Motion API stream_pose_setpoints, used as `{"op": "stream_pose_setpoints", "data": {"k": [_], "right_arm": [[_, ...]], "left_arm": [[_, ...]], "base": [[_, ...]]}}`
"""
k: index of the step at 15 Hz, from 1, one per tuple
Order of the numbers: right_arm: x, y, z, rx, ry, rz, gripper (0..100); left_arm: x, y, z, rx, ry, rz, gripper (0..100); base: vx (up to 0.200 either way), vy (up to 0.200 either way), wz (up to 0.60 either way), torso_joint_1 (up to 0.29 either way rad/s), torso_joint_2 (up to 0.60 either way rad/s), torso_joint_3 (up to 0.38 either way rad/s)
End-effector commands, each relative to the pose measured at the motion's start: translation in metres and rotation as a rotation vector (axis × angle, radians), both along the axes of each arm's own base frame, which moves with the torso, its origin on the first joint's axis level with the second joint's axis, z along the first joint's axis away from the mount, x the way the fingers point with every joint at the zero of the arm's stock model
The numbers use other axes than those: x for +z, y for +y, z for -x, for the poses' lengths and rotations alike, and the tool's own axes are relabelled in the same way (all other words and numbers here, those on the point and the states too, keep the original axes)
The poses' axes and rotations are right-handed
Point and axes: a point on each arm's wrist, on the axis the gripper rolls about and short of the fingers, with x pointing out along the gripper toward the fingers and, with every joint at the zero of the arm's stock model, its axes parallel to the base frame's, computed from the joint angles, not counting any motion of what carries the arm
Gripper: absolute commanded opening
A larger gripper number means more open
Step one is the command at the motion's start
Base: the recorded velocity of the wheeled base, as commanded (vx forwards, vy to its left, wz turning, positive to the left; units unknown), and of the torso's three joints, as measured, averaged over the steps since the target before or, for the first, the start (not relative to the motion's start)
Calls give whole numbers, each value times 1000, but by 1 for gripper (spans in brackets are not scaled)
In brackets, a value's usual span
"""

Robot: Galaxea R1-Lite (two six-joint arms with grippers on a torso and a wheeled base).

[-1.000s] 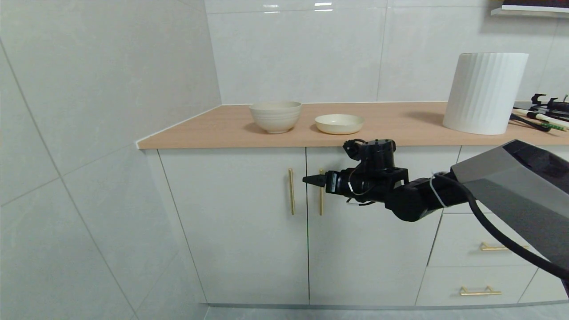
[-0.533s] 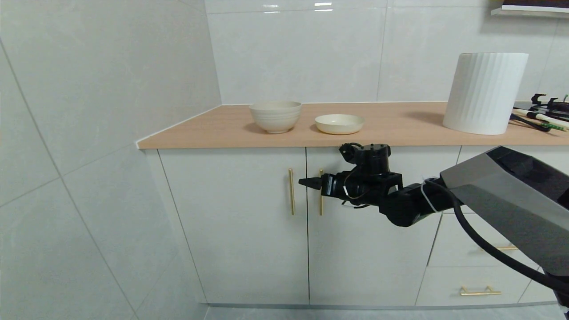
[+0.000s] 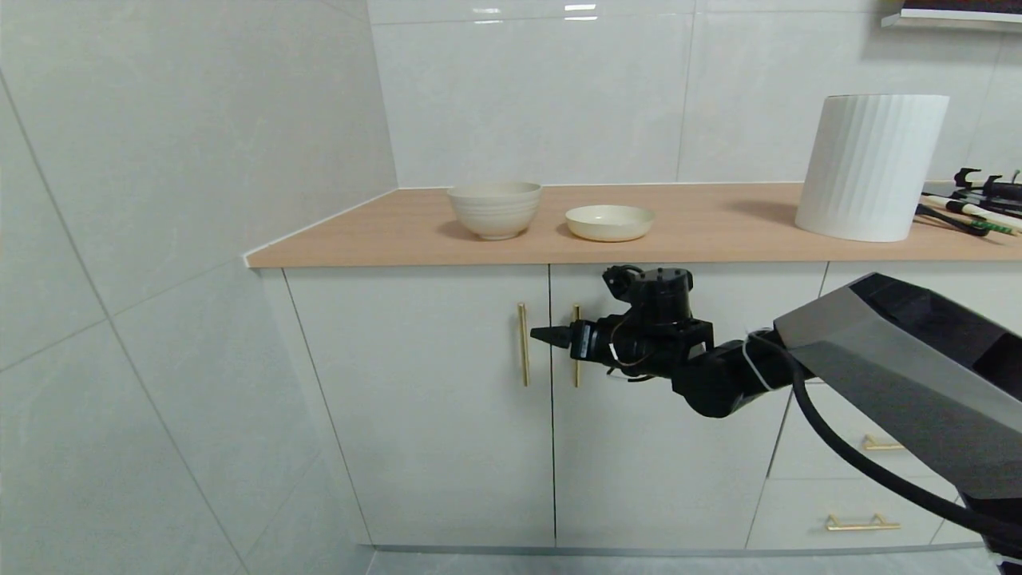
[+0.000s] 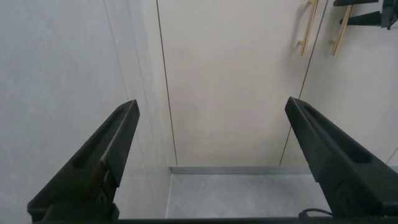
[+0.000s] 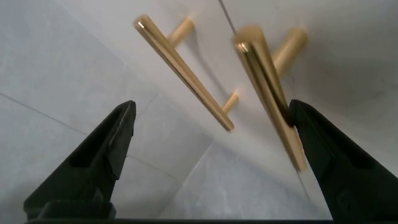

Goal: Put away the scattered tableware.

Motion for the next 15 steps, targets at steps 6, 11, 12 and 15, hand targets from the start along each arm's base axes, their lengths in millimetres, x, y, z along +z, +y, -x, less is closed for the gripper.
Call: {"op": "stream_pose_setpoints", "data": {"k": [6, 11, 12, 15], "right_arm": [[-3, 12, 12, 33, 9, -28, 100], [12, 3, 27, 62, 17, -31, 100], [17, -2, 36, 92, 31, -32, 100], [24, -22, 72, 196, 98, -24, 100]], "left_arm": [[0, 0, 0, 0, 0, 0, 100], [0, 0, 0, 0, 0, 0, 100], [0, 0, 0, 0, 0, 0, 100], [0, 0, 0, 0, 0, 0, 100]], "base": [[0, 0, 0, 0, 0, 0], [0, 0, 0, 0, 0, 0], [0, 0, 0, 0, 0, 0], [0, 0, 0, 0, 0, 0]]}}
